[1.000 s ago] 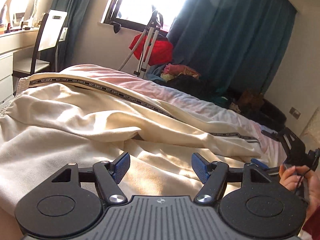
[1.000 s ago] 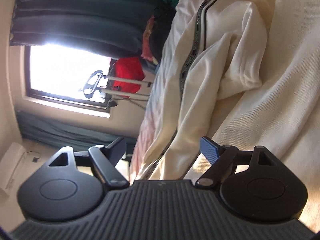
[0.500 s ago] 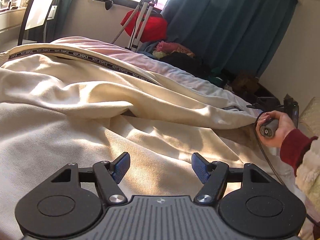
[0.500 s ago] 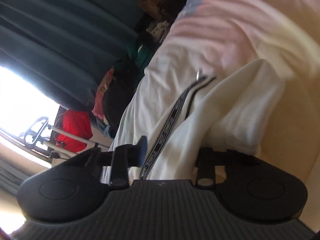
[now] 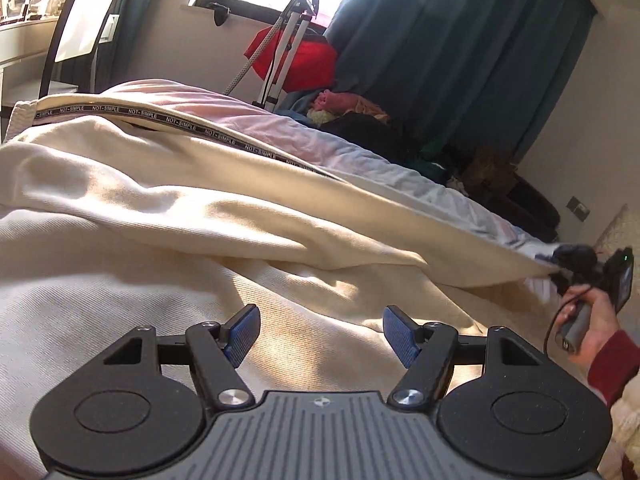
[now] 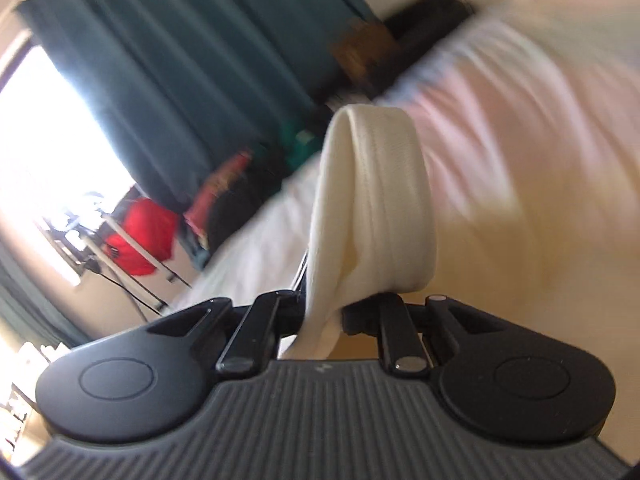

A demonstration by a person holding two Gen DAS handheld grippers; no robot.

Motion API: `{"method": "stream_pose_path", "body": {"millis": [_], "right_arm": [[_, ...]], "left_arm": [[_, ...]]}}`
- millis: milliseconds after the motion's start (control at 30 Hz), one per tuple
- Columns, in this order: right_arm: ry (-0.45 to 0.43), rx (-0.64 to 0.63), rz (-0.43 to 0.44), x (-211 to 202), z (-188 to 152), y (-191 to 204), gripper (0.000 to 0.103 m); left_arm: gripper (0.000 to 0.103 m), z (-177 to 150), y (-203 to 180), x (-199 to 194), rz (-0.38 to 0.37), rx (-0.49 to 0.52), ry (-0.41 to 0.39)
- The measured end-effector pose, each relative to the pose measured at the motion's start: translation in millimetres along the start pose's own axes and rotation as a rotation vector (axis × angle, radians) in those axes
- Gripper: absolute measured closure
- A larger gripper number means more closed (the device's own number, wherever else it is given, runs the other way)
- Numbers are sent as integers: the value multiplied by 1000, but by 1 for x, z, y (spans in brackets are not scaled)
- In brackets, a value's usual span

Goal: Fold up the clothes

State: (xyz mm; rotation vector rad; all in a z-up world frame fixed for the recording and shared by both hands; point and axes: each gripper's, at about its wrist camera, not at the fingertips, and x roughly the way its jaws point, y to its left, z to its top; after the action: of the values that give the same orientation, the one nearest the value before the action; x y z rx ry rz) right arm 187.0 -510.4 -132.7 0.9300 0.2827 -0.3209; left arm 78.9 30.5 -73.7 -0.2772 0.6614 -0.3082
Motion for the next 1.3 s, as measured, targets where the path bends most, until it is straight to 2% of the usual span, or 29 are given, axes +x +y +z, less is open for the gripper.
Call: {"method": "stream_pose_path", "body": {"millis": [167, 333, 367, 433, 600, 733, 933, 1000, 1133, 1233, 1300], "right_arm": [[91, 150, -43, -15, -22, -73, 87], [19, 231, -26, -25, -16, -77, 59], [4, 247, -23, -26, -15, -78, 57], [-25, 279, -17, -30, -13, -80, 56], [-151, 344, -74, -46, 5, -101, 52], [-247, 246, -141, -65, 11, -98, 52], [-180, 116, -169, -89, 11, -74, 50], [-142, 142, -131, -101, 9, -63, 50], [-43, 168, 25, -95, -3, -26, 49], [112, 191, 10, -67, -19, -13, 46], [159, 202, -87, -50, -28, -15, 45]], "left_arm": [[33, -1, 0, -3, 21, -15, 8], [33, -1, -4, -2, 55, 6, 4], [33, -1, -5, -2, 58, 5, 4], [33, 0, -6, -1, 58, 1, 5], [33, -2, -7, 1, 72, 8, 5], [33, -1, -7, 4, 73, 7, 13], [33, -2, -10, 4, 76, 27, 8], [33, -2, -10, 2, 71, 24, 6], [33, -3, -12, -4, 66, 26, -6], [33, -3, -12, -8, 60, 20, -11], [33, -4, -13, -10, 54, 17, -10]]}}
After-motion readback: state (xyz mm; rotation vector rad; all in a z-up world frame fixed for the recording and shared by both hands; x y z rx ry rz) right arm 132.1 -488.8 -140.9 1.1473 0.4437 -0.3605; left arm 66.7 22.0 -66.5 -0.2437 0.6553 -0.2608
